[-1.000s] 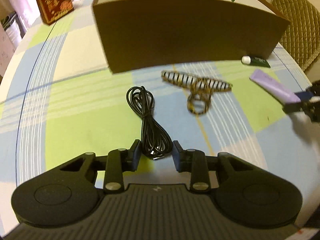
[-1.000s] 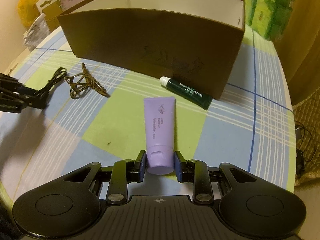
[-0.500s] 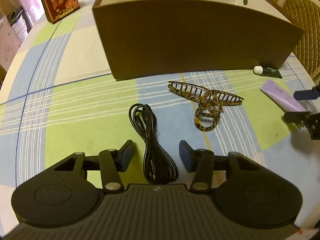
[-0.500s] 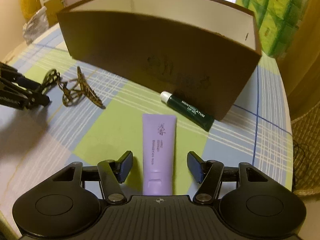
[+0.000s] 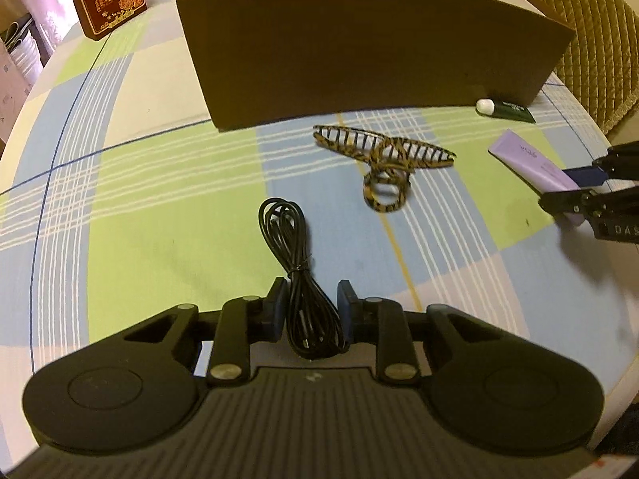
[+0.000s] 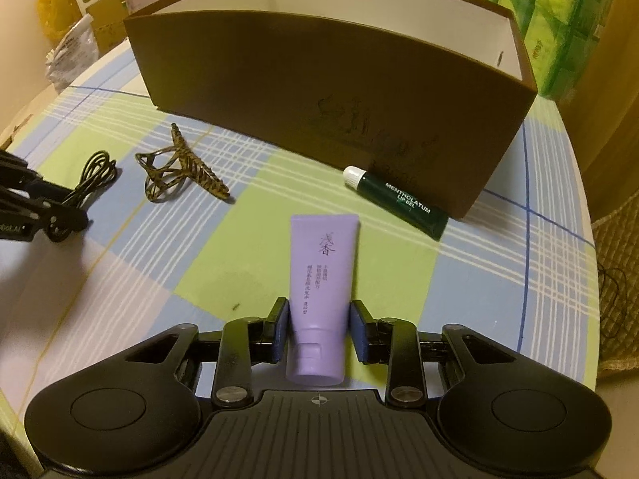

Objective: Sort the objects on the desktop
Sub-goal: 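Lift and carry the purple tube and black cable over the box with both tools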

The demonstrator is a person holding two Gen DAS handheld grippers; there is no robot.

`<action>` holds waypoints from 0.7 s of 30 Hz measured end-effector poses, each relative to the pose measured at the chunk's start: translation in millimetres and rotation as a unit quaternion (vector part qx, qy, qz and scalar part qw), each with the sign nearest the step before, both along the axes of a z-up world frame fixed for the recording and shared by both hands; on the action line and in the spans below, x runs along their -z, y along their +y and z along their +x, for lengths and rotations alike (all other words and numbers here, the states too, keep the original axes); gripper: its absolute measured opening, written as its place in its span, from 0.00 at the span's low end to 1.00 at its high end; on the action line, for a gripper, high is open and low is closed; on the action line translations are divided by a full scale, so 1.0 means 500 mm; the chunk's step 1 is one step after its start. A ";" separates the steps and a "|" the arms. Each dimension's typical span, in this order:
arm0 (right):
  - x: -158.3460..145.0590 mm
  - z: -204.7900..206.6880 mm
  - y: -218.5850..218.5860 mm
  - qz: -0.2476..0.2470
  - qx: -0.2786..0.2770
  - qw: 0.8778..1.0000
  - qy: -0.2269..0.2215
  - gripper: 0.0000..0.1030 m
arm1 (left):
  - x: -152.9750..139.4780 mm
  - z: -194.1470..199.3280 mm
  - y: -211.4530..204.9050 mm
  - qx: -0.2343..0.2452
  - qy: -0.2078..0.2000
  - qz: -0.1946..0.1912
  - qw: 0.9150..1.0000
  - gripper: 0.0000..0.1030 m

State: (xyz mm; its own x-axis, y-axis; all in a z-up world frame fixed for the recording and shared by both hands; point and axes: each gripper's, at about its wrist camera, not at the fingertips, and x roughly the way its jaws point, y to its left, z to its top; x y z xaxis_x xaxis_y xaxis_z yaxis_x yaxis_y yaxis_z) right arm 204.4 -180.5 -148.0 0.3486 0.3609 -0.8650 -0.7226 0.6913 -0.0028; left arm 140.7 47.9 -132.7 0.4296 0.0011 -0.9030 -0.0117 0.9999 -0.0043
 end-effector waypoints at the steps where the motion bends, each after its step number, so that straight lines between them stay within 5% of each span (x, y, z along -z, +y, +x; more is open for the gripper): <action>1: 0.000 0.000 0.001 0.000 0.002 1.000 0.000 0.29 | -0.002 -0.001 -0.002 0.000 0.002 0.001 1.000 0.21; 12: -0.004 -0.041 0.001 0.003 0.006 1.000 0.011 0.28 | -0.010 -0.026 -0.009 0.002 0.005 -0.007 1.000 0.18; 21: -0.013 -0.070 -0.003 0.038 0.013 0.997 0.070 0.27 | -0.019 -0.038 -0.017 0.015 0.009 -0.021 1.000 0.12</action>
